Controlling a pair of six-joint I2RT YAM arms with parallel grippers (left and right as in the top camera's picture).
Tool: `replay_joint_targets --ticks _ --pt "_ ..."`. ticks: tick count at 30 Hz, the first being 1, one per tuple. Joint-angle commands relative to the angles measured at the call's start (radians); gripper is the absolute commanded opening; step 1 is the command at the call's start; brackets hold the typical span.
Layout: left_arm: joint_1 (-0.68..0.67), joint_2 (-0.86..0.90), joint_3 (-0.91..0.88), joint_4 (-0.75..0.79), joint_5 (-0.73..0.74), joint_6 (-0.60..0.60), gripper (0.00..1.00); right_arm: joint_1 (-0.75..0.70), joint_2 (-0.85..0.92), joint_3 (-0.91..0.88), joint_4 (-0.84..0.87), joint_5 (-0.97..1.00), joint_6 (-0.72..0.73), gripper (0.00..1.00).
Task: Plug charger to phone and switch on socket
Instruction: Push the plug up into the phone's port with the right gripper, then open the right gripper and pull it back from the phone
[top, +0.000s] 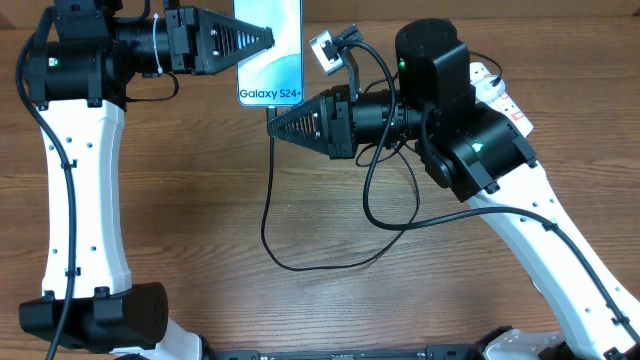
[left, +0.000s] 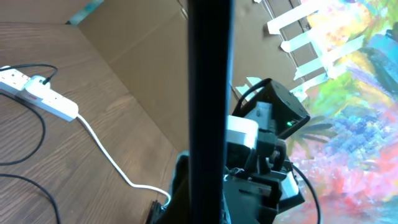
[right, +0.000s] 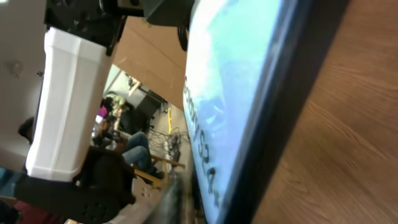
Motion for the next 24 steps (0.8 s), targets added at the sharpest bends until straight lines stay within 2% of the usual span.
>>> replay_joint_targets --ticks 1,3,8,12,14,18,22,24 --pt "-0.005 -0.008 0.006 -0.007 0.023 0.016 0.04 -0.017 -0.034 0.02 0.028 0.029 -0.011 0.37" --pt "-0.004 -0.008 0.006 -0.006 -0.022 0.016 0.04 -0.017 -0.034 0.02 0.012 0.037 -0.01 0.45" --pt "0.003 0.003 0.005 -0.008 -0.089 0.016 0.04 -0.017 -0.034 0.02 -0.085 0.109 -0.011 0.58" --pt "0.003 0.019 0.005 -0.041 -0.186 0.028 0.04 -0.024 -0.034 0.02 -0.176 0.2 -0.019 0.75" --pt "0.003 0.031 0.005 -0.095 -0.257 0.052 0.04 -0.042 -0.034 0.02 -0.228 0.224 -0.034 0.76" --pt "0.0 0.087 0.005 -0.262 -0.295 0.212 0.04 -0.123 -0.034 0.02 -0.338 0.282 -0.028 0.77" --pt "-0.017 0.162 0.005 -0.393 -0.484 0.27 0.04 -0.212 -0.034 0.02 -0.444 0.375 0.022 0.84" --pt "-0.035 0.207 0.005 -0.444 -0.532 0.332 0.04 -0.256 -0.034 0.02 -0.507 0.444 0.027 0.88"
